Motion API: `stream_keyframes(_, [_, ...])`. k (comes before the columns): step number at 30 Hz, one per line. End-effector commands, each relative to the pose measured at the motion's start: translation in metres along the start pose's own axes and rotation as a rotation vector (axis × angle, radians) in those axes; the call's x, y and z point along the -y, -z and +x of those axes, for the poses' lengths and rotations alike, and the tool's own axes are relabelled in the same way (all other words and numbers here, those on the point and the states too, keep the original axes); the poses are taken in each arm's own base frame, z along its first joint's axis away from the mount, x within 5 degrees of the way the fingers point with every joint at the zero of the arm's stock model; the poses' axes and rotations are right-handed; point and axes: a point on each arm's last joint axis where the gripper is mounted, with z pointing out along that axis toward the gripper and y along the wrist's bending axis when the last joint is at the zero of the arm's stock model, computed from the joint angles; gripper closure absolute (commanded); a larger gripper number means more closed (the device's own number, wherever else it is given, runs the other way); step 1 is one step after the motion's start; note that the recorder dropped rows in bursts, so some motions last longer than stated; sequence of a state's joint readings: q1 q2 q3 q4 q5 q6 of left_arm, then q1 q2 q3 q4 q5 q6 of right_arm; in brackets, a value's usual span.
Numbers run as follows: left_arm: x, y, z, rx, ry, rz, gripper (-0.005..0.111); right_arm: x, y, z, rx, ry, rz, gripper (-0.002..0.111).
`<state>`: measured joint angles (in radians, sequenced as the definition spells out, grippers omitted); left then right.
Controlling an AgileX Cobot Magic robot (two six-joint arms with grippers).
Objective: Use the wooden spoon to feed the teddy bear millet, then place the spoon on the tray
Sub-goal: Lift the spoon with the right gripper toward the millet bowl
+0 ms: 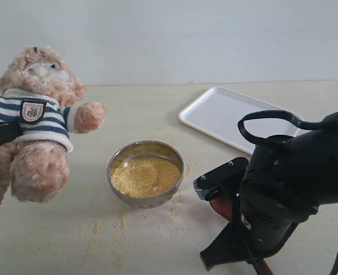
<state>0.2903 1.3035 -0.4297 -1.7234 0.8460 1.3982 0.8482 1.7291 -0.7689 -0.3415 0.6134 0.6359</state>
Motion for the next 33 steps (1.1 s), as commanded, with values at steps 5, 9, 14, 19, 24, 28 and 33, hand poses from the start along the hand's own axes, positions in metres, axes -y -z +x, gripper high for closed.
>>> stream_keyframes(5, [0.002,0.0,-0.003,0.017,0.004,0.027,0.102,0.005,0.005,0.001,0.001,0.155,0.034,0.108])
stream_keyframes(9, [0.002,0.0,-0.003,0.018,0.004,0.019,0.102,0.015,0.021,-0.002,0.051,0.235,0.113,0.108])
stream_keyframes(14, [0.001,0.0,-0.003,0.019,0.004,0.013,0.102,0.039,0.063,-0.014,0.145,0.326,0.314,0.108])
stream_keyframes(19, [-0.003,0.0,-0.003,0.023,0.007,-0.025,0.102,0.047,0.126,-0.045,0.254,0.477,0.394,0.108])
stream_keyframes(24, [-0.007,0.001,-0.002,0.028,0.025,-0.071,0.102,0.035,0.176,-0.09,0.385,0.658,0.367,0.108])
stream_keyframes(28, [-0.013,0.001,0.01,0.0,0.057,-0.092,0.102,0.025,0.174,-0.114,0.281,0.895,0.391,0.108])
stream_keyframes(33, [-0.031,-0.006,0.03,-0.079,0.188,-0.136,0.102,0.009,0.14,-0.128,0.168,1.051,0.411,0.108])
